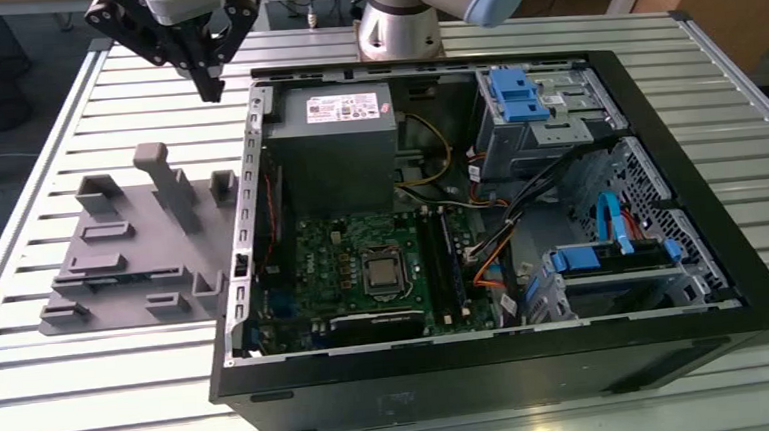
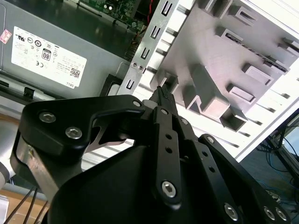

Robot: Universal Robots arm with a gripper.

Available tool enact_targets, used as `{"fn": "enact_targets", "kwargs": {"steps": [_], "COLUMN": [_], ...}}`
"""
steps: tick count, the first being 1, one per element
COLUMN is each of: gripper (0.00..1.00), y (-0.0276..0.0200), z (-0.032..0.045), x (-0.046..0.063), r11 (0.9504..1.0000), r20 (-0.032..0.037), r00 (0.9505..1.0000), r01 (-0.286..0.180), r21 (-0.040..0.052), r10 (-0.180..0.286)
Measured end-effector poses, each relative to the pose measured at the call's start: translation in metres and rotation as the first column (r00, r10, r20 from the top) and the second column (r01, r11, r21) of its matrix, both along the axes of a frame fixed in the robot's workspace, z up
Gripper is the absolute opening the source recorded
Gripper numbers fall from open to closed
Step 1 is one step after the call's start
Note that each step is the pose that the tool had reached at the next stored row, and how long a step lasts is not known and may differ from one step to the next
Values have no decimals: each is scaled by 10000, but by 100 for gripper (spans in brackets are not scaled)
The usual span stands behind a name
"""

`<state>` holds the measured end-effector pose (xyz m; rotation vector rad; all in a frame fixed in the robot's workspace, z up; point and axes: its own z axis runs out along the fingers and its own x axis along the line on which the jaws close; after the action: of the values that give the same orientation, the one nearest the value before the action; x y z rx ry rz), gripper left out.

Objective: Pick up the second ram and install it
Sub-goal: 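Reach for the second ram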

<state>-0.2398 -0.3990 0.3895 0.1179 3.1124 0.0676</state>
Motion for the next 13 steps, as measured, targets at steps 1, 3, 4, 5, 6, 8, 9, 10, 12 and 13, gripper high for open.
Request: {"fn": "enact_targets", "kwargs": {"steps": [1,3,4,5,6,8,9,10,12,13], "gripper": [11,11,11,11,11,11,11,11,11,11], "y": [0,0,0,0,0,0,0,0,0,0], "z": [0,-1,-1,-1,-1,-2,-2,-2,-2,-2], "x": [-5,-14,-18,-23,-27,-34,-36,-37,-39,-40], "r11": [10000,10000,10000,10000,10000,10000,10000,10000,10000,10000], "r20": [0,0,0,-1,-1,0,0,-1,-1,-1], "r00": [10000,10000,10000,10000,10000,10000,10000,10000,10000,10000], "r01": [0,1,0,1,0,0,0,-1,0,0], "r21": [0,0,0,0,0,0,0,0,0,0], "r10": [0,-1,0,-1,0,0,0,1,0,0]}}
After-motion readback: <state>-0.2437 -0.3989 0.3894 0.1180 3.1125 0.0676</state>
